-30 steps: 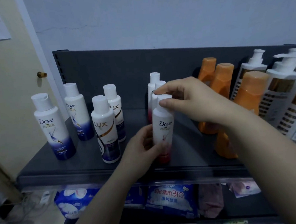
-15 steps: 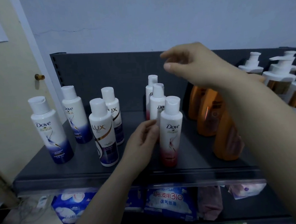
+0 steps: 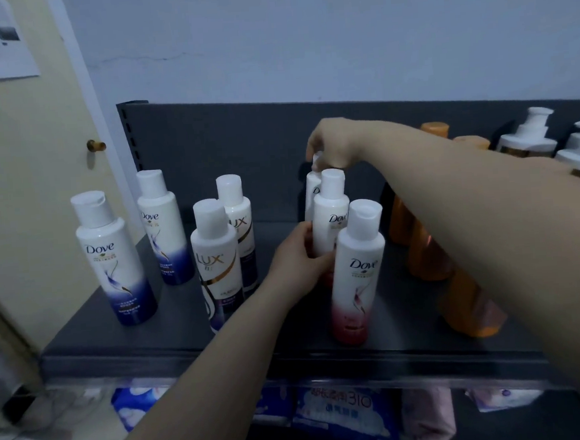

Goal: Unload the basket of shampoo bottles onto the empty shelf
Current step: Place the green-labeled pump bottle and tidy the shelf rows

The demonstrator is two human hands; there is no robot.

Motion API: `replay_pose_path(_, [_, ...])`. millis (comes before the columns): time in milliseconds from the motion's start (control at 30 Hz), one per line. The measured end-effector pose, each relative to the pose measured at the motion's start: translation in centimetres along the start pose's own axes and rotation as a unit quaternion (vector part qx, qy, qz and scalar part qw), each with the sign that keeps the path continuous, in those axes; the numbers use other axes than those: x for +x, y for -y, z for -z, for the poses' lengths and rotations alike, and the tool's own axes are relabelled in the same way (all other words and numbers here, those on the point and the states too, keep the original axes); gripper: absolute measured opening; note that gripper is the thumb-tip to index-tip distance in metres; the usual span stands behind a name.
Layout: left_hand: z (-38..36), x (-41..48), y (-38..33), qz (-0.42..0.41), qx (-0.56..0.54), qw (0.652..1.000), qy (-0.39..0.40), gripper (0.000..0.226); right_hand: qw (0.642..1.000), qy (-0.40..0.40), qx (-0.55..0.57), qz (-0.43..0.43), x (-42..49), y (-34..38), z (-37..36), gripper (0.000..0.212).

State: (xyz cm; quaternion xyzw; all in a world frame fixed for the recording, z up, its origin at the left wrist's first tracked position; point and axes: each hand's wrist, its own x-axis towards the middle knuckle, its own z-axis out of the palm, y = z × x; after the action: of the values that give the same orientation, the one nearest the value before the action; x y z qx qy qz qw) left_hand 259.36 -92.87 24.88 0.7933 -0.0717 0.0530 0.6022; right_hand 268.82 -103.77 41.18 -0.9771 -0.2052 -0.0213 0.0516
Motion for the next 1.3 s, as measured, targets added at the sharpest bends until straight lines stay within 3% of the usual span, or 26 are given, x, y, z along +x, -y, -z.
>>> replay_pose_path(567, [-0.8, 1.3, -0.2, -0.008, 0.028, 0.999, 0.045, 0.041, 1.000, -0.011, 0.006, -0.013, -0.4, -1.7, 0.0, 0.029])
replay_pose_path(733, [-0.3, 0.5, -0.4, 0.001, 0.005, 0.999, 0.049, 0.050, 0.999, -0.002, -0.030, -0.028, -0.5, -1.8, 0.6, 0.051])
replay_pose_path(867, [1.8, -3.7, -2.3, -0.005, -0.008, 1.000, 0.012, 0.058, 0.995, -0.092, -0.006, 0.040, -1.7, 0.2, 2.6, 0.053])
replay_pose_path(967, [4.0, -9.1, -3.4, -0.101, 0.006, 0.995, -0.019, 0.050, 0.981, -0.139, 0.032, 0.134, -3.3, 3.6, 3.6, 0.046])
replay_pose_path(1100, [7.6, -13.5, -4.1, -0.221, 0.029, 0.949, -0.222, 0.031, 0.976, -0.056, 0.031, 0.208, -4.6, 8.3, 3.0, 0.048])
replay_pose_path(1167, [9.4, -13.1, -3.3, -0.197, 0.053, 0.939, -0.277, 0.042, 0.976, -0.015, -0.009, 0.218, -4.4, 10.0, 2.2, 0.049])
replay_pose_path(1233, [10.6, -12.1, -2.0, -0.106, 0.056, 0.965, -0.235, 0.064, 0.976, 0.011, -0.055, 0.210, -3.9, 10.9, 1.2, 0.049])
replay_pose_path(1300, [11.2, -10.8, -0.4, -0.041, 0.055, 0.985, -0.156, 0.070, 0.979, 0.034, -0.066, 0.193, -3.2, 11.5, 0.5, 0.042])
